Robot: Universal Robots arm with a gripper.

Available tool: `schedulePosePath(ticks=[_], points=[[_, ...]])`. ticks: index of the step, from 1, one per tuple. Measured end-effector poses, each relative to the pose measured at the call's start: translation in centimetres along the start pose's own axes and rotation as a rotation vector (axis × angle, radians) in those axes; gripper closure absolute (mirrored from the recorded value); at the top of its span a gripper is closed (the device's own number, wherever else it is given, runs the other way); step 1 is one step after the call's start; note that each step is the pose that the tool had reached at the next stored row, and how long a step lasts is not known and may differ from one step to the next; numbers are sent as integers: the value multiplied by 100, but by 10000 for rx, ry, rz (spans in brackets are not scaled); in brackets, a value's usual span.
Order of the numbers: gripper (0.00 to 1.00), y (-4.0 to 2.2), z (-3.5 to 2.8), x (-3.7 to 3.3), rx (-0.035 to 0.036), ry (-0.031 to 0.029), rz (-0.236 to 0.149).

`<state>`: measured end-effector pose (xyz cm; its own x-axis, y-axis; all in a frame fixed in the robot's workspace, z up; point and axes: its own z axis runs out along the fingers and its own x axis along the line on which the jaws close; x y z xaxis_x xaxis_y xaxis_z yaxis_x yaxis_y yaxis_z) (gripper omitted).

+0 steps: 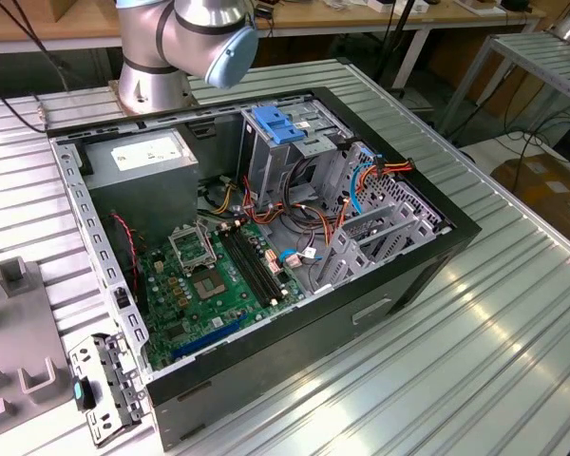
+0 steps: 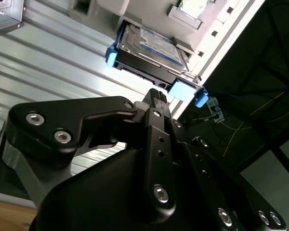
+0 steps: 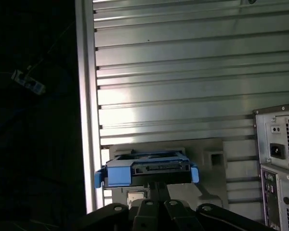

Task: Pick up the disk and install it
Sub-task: 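Reach for the disk, then pick up the disk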

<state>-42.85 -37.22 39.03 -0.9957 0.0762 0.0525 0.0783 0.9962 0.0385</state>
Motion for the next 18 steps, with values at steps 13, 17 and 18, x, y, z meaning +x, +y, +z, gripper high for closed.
schedulePosePath(ticks=[13, 17, 18], points=[[89, -30, 44, 370, -7, -95, -4], [89, -30, 45, 371, -7, -96, -6], [89, -30, 45, 370, -7, -96, -6]])
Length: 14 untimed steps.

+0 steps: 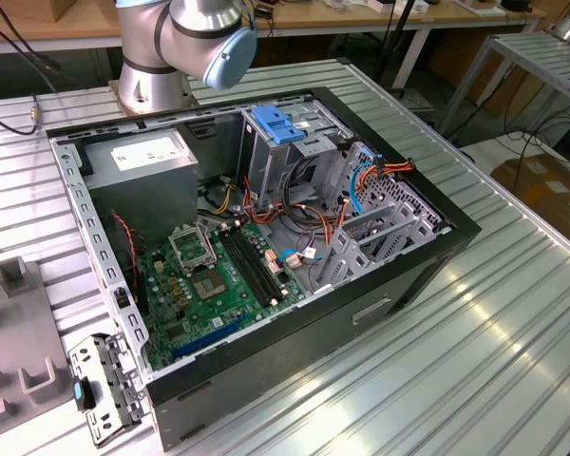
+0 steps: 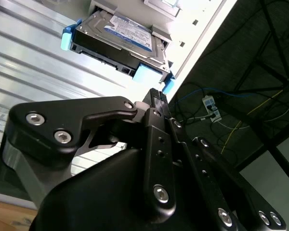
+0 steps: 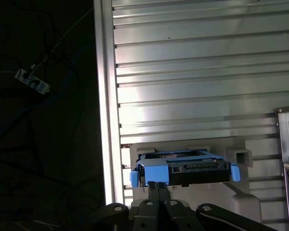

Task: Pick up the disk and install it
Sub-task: 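Pick up the disk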

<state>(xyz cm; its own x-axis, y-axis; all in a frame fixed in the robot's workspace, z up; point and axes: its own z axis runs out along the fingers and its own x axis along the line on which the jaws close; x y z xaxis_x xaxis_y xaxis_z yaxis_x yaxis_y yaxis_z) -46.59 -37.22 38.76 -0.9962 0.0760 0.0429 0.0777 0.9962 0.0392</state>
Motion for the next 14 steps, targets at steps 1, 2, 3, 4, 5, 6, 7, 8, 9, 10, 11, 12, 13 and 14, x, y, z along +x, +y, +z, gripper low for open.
schedulePosePath(ticks=[1, 2, 3, 4, 5, 6, 7, 8, 9, 10, 11, 12, 13, 14], points=[[89, 0, 0, 0, 0, 0, -3], [89, 0, 0, 0, 1, 1, -11], [89, 0, 0, 0, 1, 1, -25], [89, 0, 0, 0, 2, 2, -47], [89, 0, 0, 0, 4, 4, -81], [89, 0, 0, 0, 6, 5, -138], [89, 0, 1, 0, 8, 7, -206], [89, 0, 0, 0, 17, 15, -388], [89, 0, 0, 0, 28, 25, -649], [89, 0, 0, 0, 36, 33, -823], [89, 0, 0, 0, 40, 37, -931], [89, 0, 0, 0, 46, 42, -1077], [89, 0, 0, 0, 50, 46, -1156], [89, 0, 0, 0, 54, 49, -1244]])
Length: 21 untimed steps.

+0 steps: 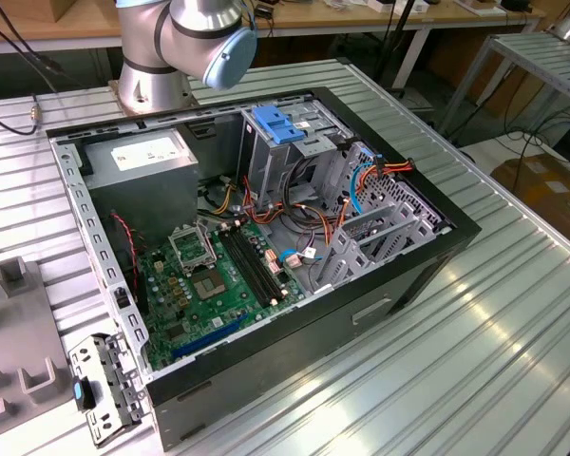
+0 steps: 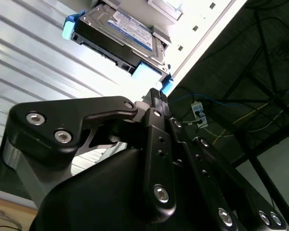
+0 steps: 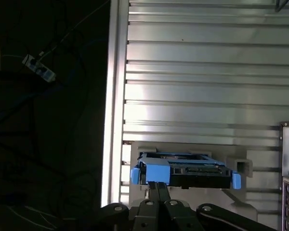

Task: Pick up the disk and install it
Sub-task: 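Pick up the disk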

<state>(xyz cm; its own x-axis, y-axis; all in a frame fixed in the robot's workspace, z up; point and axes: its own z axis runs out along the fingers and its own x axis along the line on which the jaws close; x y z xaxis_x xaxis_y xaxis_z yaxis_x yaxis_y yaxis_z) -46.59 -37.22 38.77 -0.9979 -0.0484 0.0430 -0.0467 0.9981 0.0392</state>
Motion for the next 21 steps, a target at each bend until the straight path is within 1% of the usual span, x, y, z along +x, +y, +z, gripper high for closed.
schedulePosePath(ticks=[3, 17, 21], points=[[89, 0, 0, 0, 11, 10, -271], [89, 0, 0, 0, 55, 49, -1272], [89, 0, 0, 0, 75, 69, -1747]])
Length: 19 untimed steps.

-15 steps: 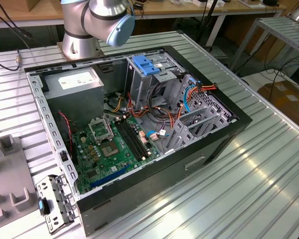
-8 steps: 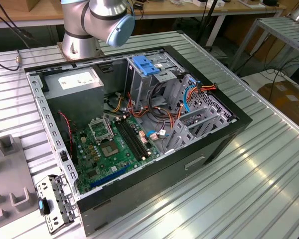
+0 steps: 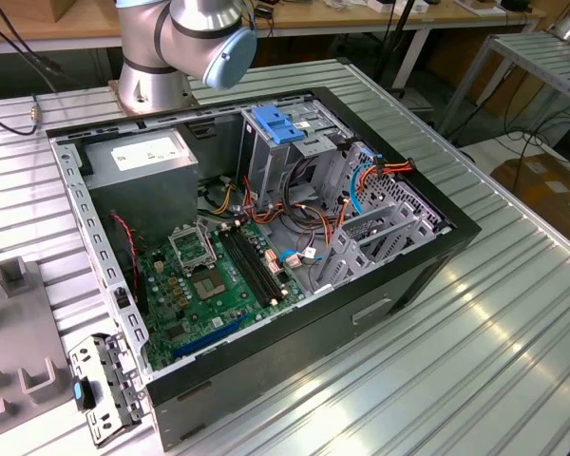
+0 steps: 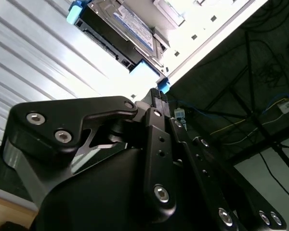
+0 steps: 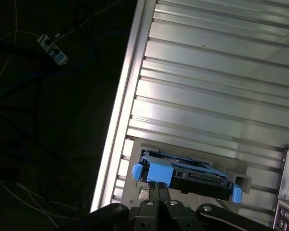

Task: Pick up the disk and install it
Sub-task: 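Pick up the disk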

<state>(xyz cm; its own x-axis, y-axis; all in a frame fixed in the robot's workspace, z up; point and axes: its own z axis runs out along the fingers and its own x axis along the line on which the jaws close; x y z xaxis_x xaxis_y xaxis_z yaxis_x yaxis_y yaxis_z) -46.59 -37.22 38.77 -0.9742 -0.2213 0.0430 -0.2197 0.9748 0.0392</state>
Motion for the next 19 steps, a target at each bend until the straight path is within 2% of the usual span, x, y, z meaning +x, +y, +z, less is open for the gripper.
schedulePosePath(ticks=[2, 12, 15, 19], points=[[89, 0, 0, 0, 15, 14, -362], [89, 0, 0, 0, 72, 66, -1680], [89, 0, 0, 0, 108, 98, -2512], [89, 0, 0, 0, 135, 122, -3122]])
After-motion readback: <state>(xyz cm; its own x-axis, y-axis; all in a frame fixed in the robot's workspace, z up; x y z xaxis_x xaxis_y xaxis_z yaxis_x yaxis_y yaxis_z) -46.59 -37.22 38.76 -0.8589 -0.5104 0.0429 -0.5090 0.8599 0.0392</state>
